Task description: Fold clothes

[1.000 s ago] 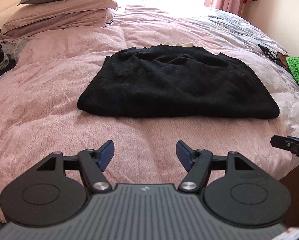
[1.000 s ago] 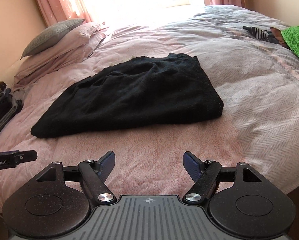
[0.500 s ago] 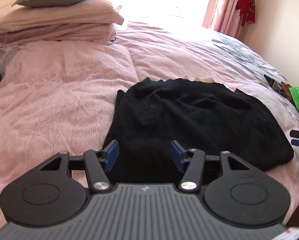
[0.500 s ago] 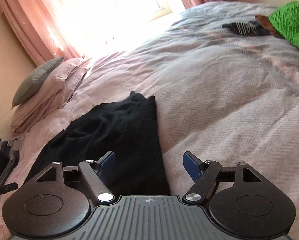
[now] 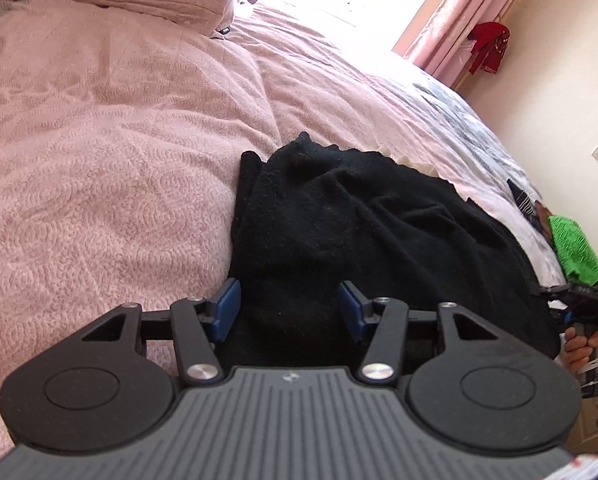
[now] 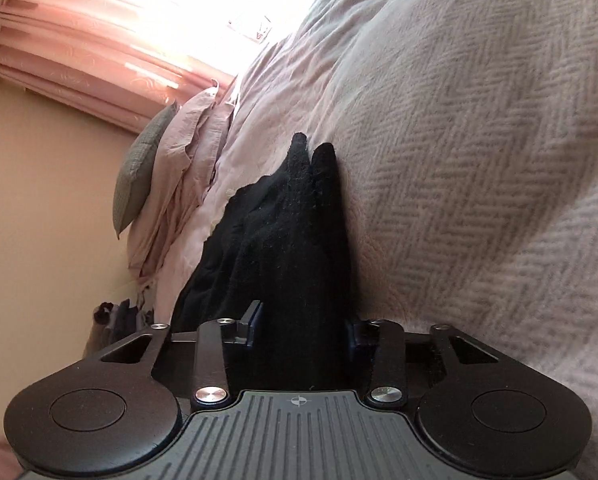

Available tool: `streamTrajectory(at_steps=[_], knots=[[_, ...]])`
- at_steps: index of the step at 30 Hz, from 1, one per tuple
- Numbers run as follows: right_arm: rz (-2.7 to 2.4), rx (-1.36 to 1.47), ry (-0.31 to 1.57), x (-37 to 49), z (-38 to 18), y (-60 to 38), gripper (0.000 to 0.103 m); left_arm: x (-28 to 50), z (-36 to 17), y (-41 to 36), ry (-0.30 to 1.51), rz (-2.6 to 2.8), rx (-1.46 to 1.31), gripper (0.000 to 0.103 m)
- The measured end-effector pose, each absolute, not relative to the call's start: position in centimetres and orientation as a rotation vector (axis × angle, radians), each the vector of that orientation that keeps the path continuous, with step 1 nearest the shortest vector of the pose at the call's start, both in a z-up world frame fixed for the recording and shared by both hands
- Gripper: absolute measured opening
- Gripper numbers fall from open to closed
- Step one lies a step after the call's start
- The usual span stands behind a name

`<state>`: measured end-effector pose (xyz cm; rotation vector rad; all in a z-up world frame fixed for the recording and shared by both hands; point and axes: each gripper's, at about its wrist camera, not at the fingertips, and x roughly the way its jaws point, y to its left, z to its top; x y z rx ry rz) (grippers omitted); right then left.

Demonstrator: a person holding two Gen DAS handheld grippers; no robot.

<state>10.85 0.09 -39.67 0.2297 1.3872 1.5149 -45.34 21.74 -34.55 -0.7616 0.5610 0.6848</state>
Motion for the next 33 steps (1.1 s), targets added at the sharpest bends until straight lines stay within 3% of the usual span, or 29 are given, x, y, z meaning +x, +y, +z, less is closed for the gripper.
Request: streamTrajectory(at_steps=[2, 7, 10, 15, 19, 22, 25, 27, 29, 30, 32, 33], knots=[[1.47, 0.191, 1.376, 10.6, -39.0, 0.2, 0.014, -45.6, -34.6, 22.0, 0.55, 0.676, -0.78, 0.049], [1.247, -0.097, 1.29, 6.8, -33.7, 2.3, 0.011, -45.9, -34.3, 22.0, 0.541, 0.665, -0.782, 0.049], [1.12, -0.322, 1.135, 1.9, -29.2, 4.4, 0.011, -46.7, -33.7, 21.9, 0.527, 0.684, -0.779, 0.049], [1.082, -0.66, 0.72, -11.6, -23.3, 7.8, 0.011, -50.4, -32.4, 21.6, 0.484, 0.74, -0.756, 0.049], [1.08, -0.899, 0.411, -24.7, -24.9, 10.3, 0.011, -54.8, -32.1, 22.0, 0.435, 0.798, -0.801, 0.049], [1.113, -1.05, 0.314, -32.2, -31.2, 11.8, 0.011, -57.9, -32.4, 21.7, 0.412, 0.832, -0.835, 0.049], [1.088, -1.138, 0.281, -34.7, -37.3, 12.0, 0.02, -60.3, -33.1, 21.0, 0.408, 0.87, -0.871, 0.049], [1.078, -1.178, 0.186, -35.6, -38.1, 11.4, 0.022, -61.4, -33.4, 20.3, 0.402, 0.886, -0.89, 0.049], [1.131, -1.177, 0.205, -35.5, -36.9, 10.3, 0.03, -62.1, -33.4, 19.6, 0.404, 0.909, -0.906, 0.049], [1.181, -1.136, 0.234, -35.3, -35.6, 9.4, 0.035, -62.0, -33.2, 19.4, 0.401, 0.913, -0.903, 0.049], [1.295, -1.029, 0.261, -34.5, -32.8, 6.6, 0.062, -61.2, -32.2, 18.7, 0.381, 0.895, -0.887, 0.049], [1.345, -0.985, 0.262, -33.9, -31.7, 5.1, 0.064, -60.6, -31.7, 18.5, 0.374, 0.878, -0.882, 0.049]])
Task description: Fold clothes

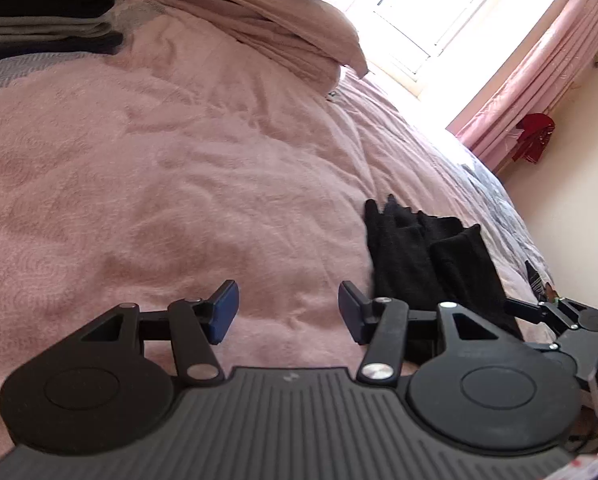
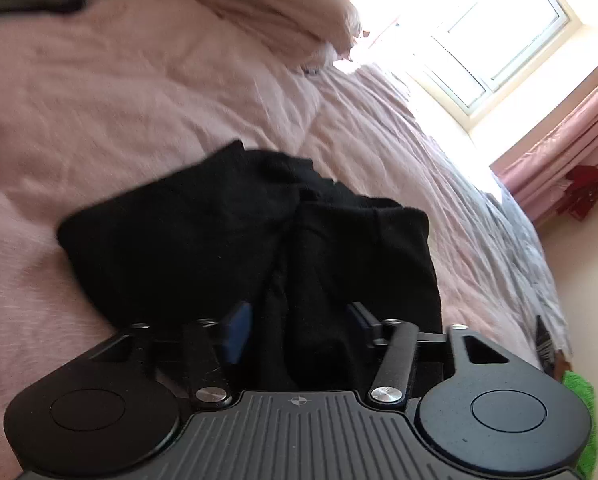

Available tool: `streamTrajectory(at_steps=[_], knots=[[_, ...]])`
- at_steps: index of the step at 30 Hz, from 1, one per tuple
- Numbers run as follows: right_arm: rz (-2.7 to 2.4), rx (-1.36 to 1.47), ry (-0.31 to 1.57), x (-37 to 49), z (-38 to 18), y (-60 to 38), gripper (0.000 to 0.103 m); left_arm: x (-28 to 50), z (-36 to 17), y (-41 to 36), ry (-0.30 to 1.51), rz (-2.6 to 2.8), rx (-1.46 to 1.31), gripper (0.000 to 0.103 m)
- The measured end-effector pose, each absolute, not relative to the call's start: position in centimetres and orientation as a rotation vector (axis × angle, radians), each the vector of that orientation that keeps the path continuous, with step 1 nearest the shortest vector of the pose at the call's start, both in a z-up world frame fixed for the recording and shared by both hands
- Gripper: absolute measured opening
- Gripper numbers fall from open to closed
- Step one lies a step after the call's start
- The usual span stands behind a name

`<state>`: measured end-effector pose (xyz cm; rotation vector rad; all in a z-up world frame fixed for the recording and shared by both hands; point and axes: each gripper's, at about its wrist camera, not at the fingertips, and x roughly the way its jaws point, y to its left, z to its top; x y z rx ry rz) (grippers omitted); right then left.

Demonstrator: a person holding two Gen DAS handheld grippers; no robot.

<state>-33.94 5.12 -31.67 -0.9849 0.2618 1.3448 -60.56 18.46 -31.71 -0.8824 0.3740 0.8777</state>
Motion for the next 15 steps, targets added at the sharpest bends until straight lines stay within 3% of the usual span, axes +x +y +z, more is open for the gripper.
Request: streamTrajectory(at_steps=[7, 9, 11, 15], knots=[[1.367, -0.616, 0.456, -22.2, -26.4, -0.8, 0.063, -51.3, -30.3, 17.8, 0.398, 0.623, -0.918, 0.049], [1.293, -0.564, 0.54, -18.1, -26.8, -0.6, 0.06, -48.4, -31.0, 18.3, 0.402, 0.545, -0.99, 0.049], [1.217, -0.515, 0.661, -14.0, -28.2, 0.4, 0.048, -45.8, -32.0, 18.8, 0.414, 0.501, -1.062, 0.049], [1.17, -0.368, 0.864, -7.8, -30.4, 0.9, 0.044, -42.3, -34.2, 20.4, 0.445, 0.488, -1.17, 0.049]])
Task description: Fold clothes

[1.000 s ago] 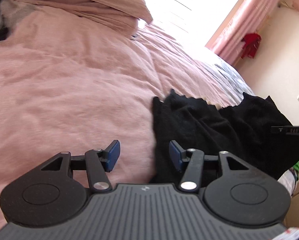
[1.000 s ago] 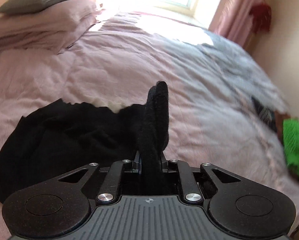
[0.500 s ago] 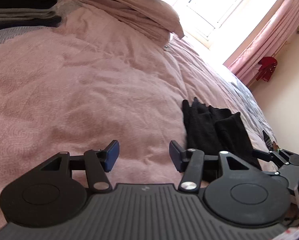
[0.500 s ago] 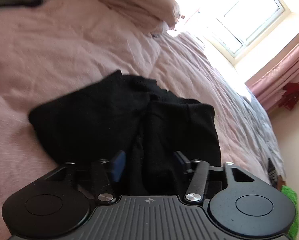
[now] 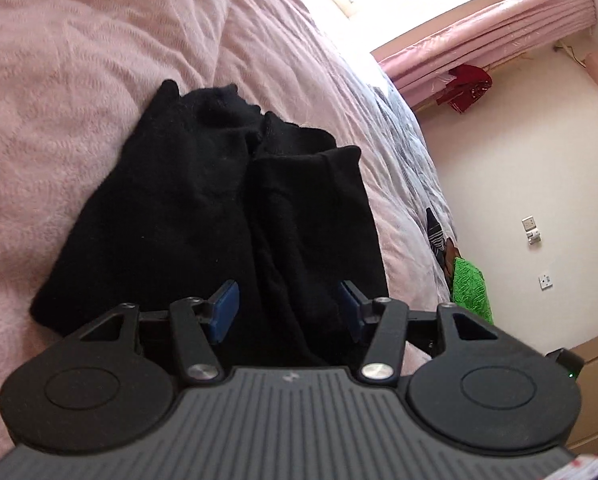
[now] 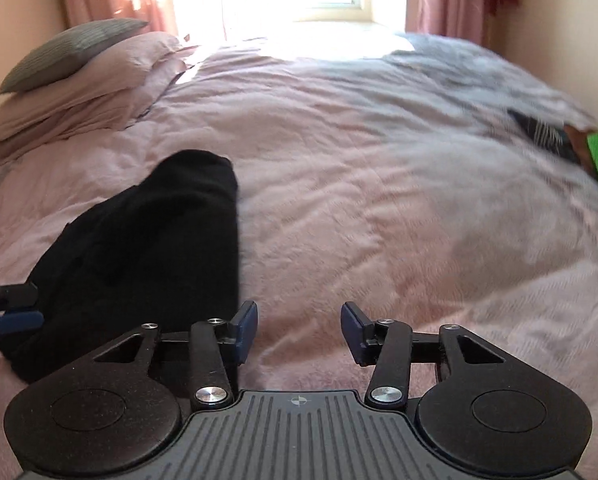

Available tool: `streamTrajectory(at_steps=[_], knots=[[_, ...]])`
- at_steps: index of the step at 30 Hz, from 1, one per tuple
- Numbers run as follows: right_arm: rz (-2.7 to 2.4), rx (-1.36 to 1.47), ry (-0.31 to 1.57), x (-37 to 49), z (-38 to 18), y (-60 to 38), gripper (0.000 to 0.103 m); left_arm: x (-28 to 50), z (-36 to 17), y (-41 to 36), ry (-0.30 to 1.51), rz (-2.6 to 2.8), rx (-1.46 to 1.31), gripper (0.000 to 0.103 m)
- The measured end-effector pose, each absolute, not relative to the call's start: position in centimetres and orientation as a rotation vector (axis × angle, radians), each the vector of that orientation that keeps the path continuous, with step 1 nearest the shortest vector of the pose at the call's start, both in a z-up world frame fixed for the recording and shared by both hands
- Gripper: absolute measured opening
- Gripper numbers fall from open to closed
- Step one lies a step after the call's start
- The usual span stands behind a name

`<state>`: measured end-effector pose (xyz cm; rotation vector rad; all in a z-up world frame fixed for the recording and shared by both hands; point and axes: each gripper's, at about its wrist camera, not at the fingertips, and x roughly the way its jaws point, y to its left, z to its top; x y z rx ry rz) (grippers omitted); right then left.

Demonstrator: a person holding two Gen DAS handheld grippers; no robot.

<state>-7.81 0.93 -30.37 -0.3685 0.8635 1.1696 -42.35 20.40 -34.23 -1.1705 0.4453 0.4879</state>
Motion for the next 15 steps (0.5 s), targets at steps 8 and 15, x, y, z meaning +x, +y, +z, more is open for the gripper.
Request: streamTrajectory(at_steps=[8, 15], knots=[[1.218, -0.276, 1.015, -5.6, -33.5, 3.2, 0.044, -38.2, -35.4, 23.5, 0.497, 0.49, -1.174, 0.048], [1.225, -0.421, 0.912, -7.6, -33.6, 6.2, 0.043, -37.1, -35.8, 23.9, 0.517, 0.501, -1.12, 0.011]])
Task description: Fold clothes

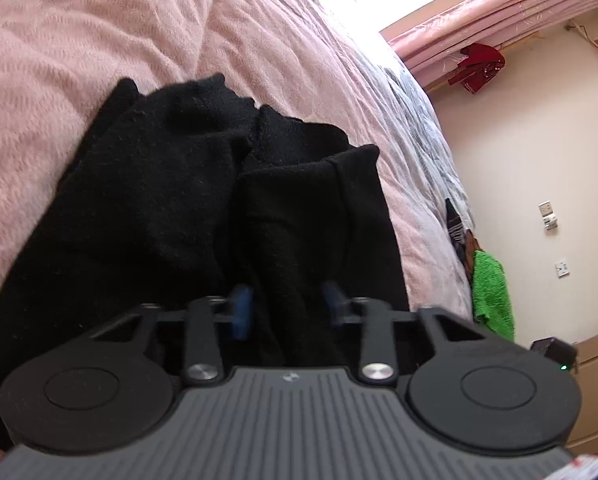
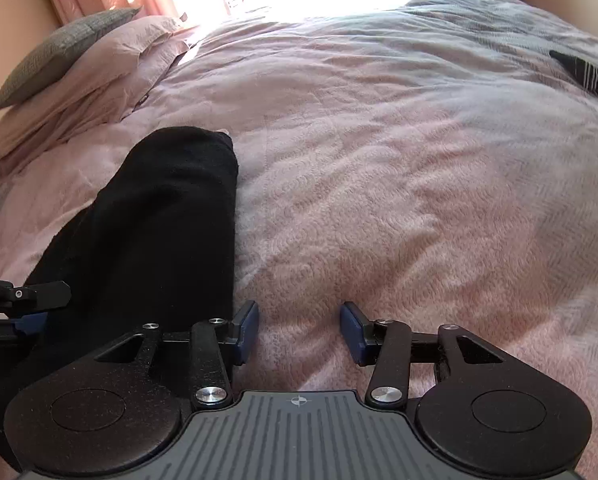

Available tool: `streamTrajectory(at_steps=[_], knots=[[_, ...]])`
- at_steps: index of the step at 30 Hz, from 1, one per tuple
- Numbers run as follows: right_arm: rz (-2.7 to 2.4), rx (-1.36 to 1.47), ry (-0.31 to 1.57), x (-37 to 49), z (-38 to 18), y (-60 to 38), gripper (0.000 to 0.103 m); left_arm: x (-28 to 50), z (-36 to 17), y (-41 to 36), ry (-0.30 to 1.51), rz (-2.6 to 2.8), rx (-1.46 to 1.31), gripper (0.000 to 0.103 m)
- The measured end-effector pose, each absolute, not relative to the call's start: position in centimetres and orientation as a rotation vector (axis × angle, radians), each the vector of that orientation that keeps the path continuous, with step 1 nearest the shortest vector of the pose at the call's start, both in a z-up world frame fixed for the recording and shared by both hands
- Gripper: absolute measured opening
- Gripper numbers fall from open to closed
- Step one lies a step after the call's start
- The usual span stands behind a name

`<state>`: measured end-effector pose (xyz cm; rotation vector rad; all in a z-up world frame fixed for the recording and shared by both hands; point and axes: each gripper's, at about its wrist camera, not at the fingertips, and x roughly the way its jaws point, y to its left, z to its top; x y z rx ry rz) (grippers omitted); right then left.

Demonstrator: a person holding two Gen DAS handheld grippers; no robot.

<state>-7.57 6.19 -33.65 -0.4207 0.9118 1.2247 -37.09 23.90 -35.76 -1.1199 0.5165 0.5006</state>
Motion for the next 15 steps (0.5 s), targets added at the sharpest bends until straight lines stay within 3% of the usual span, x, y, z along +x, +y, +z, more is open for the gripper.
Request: streamTrajectory(at_steps=[5, 9, 15], knots=[[1.283, -0.52, 0.855, -10.1, -32.4, 7.8, 0.032, -38.4, -31.8, 24.0, 0.472, 0.494, -0.934, 0.01], [1.329, -0.627, 0.728, -14.2, -31.7, 9.1, 0.032, -41.0, -28.9, 24.7, 0.447, 0.547, -0.794, 0.01], [1.432, -0.699, 0.627, -19.1, -32.5, 10.6, 0.032, -45.8, -33.6, 27.0, 0.485, 0.652, -0.87, 0.01]])
